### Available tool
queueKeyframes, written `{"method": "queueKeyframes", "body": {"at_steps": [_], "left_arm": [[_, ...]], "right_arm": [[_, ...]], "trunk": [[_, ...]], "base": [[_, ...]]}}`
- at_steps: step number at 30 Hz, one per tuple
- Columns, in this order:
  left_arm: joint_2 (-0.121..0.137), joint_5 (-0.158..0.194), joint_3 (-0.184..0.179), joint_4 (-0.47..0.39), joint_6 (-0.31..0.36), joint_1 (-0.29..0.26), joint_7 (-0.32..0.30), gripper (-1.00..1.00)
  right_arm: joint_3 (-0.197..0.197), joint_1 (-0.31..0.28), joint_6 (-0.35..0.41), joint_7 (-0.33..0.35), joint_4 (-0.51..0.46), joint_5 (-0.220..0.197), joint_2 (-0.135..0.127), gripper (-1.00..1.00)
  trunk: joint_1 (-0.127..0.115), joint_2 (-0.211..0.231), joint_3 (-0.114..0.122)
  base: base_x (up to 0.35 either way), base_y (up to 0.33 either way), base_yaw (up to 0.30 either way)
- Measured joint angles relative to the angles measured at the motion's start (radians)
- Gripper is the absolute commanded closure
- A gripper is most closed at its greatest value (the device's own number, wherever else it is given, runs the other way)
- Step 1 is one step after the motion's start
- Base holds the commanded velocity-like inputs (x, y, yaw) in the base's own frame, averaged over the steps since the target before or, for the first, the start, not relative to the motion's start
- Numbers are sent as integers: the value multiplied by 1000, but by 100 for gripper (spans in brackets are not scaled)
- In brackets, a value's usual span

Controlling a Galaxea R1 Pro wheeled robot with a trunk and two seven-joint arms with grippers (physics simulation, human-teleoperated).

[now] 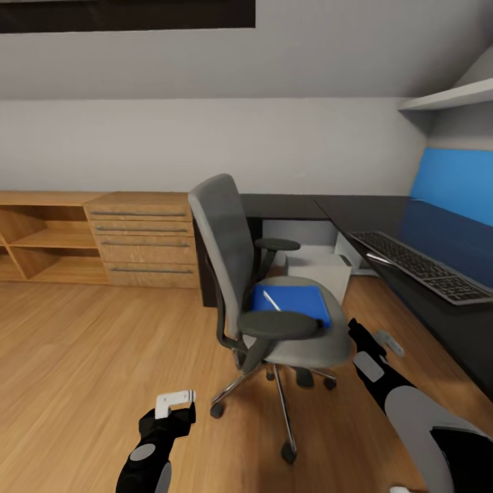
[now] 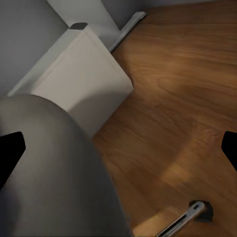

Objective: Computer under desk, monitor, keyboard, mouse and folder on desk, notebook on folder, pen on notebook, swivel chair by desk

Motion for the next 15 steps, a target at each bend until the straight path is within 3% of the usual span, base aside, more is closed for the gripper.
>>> {"method": "queueKeyframes", "body": {"at_steps": [4,7,10,15], "left_arm": [[0,0,0,0,1,0,0,-100],[0,1,0,0,1,0,0,-100],[0,1,1,0,2,0,1,-100],[0,1,1,0,3,0,2,-100]], "right_arm": [[0,0,2,-1,1,-12,0,-100],[-1,0,47,0,1,-23,-1,-100],[-2,0,117,1,0,-62,-7,-100],[-2,0,166,1,0,-100,-14,-100]], "trunk": [[0,0,0],[0,0,0],[0,0,0],[1,0,0]], "base": [[259,0,0],[175,0,0],[46,0,0],[11,0,0]]}}
